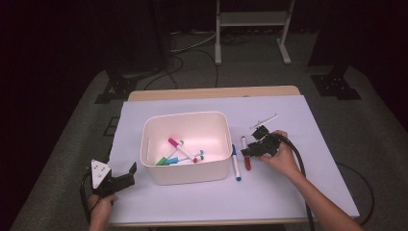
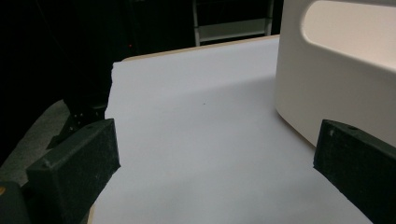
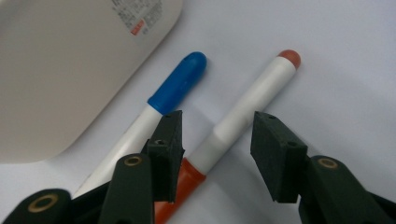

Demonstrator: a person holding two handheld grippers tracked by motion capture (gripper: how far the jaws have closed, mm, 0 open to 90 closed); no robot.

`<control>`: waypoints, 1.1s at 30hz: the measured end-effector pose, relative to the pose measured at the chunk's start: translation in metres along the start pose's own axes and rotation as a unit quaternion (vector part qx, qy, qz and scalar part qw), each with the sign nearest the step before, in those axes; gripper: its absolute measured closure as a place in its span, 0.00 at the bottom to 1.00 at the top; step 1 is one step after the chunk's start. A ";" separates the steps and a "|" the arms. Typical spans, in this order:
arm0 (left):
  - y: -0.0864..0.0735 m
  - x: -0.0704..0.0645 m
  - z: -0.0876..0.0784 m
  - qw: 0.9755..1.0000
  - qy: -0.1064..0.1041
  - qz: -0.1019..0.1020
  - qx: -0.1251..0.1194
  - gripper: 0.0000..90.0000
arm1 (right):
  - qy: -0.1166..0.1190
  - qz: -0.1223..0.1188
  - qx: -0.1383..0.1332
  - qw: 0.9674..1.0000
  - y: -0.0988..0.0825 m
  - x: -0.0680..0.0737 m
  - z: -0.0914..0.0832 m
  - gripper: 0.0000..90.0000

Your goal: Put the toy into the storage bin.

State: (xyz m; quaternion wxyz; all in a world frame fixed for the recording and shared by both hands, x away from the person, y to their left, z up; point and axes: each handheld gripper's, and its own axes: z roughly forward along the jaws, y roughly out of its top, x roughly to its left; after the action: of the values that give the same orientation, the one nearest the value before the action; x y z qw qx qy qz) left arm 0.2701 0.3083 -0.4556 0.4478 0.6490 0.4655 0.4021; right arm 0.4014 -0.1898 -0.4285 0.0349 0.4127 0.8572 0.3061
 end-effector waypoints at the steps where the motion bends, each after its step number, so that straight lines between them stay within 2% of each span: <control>1: 0.000 0.000 0.000 1.000 0.000 0.000 0.000 0.00 | -0.008 -0.002 0.003 1.000 0.000 0.000 0.001 0.63; 4: 0.000 0.000 0.000 1.000 0.000 0.000 0.000 0.00 | -0.028 -0.007 0.017 0.999 -0.002 0.000 0.003 0.64; 8: 0.000 0.000 0.000 1.000 0.000 0.000 0.000 0.00 | -0.056 -0.015 0.027 0.998 -0.006 -0.001 0.003 0.72; 11: 0.000 0.000 0.000 1.000 0.000 0.000 0.000 0.00 | -0.060 -0.006 0.026 0.998 -0.010 -0.004 0.000 0.77; 15: 0.000 0.000 0.000 1.000 0.000 -0.002 0.000 0.00 | -0.063 -0.006 0.023 0.998 -0.016 -0.008 -0.004 0.83; 20: 0.000 0.000 0.000 1.000 0.000 -0.002 0.001 0.00 | -0.054 -0.006 0.025 0.998 -0.023 -0.011 -0.010 0.84; 25: 0.000 0.000 0.000 1.000 0.000 -0.002 0.001 0.00 | -0.027 0.007 0.026 0.999 -0.034 -0.015 -0.019 0.84; 28: 0.000 0.000 0.000 1.000 0.001 -0.003 0.002 0.00 | -0.008 0.017 0.014 1.000 -0.037 -0.014 -0.029 0.84; 33: 0.000 0.000 0.000 1.000 0.001 -0.003 0.002 0.00 | 0.014 0.015 -0.003 1.000 -0.036 -0.007 -0.046 0.84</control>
State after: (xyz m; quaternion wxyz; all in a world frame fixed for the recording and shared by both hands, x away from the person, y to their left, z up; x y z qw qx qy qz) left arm 0.2704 0.3085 -0.4555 0.4474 0.6483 0.4683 0.4003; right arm 0.3668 -0.2345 -0.4123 0.0199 0.4212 0.8504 0.3147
